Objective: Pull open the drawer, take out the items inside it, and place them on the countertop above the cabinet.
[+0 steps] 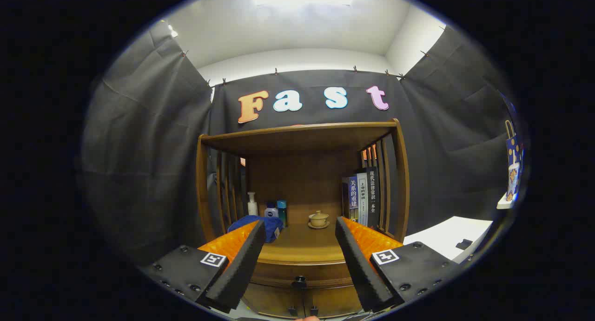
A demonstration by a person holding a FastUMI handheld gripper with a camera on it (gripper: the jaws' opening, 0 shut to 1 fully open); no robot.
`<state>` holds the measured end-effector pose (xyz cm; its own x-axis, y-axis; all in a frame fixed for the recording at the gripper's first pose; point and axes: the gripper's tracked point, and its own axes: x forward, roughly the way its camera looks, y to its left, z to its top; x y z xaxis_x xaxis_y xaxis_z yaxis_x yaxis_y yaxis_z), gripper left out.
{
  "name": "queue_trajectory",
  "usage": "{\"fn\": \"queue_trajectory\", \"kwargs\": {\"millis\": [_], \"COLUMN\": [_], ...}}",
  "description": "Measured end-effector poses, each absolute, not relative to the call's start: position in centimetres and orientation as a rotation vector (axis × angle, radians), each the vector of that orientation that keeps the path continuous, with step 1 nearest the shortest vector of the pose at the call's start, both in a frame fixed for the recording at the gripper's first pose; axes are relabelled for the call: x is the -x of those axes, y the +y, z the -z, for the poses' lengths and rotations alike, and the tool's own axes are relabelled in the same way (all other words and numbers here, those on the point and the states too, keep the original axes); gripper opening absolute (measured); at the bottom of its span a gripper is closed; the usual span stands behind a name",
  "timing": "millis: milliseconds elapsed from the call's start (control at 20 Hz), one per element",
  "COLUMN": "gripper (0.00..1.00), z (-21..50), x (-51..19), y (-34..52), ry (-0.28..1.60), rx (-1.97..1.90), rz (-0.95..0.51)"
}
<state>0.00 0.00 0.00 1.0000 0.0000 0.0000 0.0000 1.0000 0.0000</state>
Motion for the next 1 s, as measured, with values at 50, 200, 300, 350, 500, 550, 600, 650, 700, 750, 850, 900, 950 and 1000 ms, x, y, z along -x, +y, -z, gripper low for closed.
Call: {"fn": "queue_trajectory", "kwargs": {"millis": [50,200,300,350,500,550,600,650,700,750,850,900,950,1000], "gripper": [0.98,0.98,0.98,0.98,0.98,0.98,0.98,0.98,0.98,0.98,0.98,0.98,0.98,0.99], "z": [0.12,0.17,0.22,0.25,0.18,0.23,0.13,0.1,0.01,0.05,0.08,0.08,0.12,0.25], "x": [-0.03,-0.31,-0.48,-0.53,-0.26,-0.31,-0.36,-0.43,-0.29,-0.27,-0.39,-0.38,-0.57,-0.61], "y": [-0.02,0.12,0.39,0.42,0.36,0.34,0.3,0.25,0.25,0.26,0.5,0.54,0.51,0.47], "ry": [0.002,0.006,0.009,0.008,0.006,0.006,0.005,0.004,0.003,0.003,0.003,0.003,0.003,0.003], "rx": [-0.005,-0.011,-0.013,-0.015,-0.02,-0.02,-0.021,-0.021,-0.022,-0.021,-0.023,-0.024,-0.025,-0.027], "rz": [-0.003,-0.01,-0.014,-0.014,-0.013,-0.011,-0.01,-0.009,-0.008,-0.007,-0.007,-0.007,-0.006,-0.006]}}
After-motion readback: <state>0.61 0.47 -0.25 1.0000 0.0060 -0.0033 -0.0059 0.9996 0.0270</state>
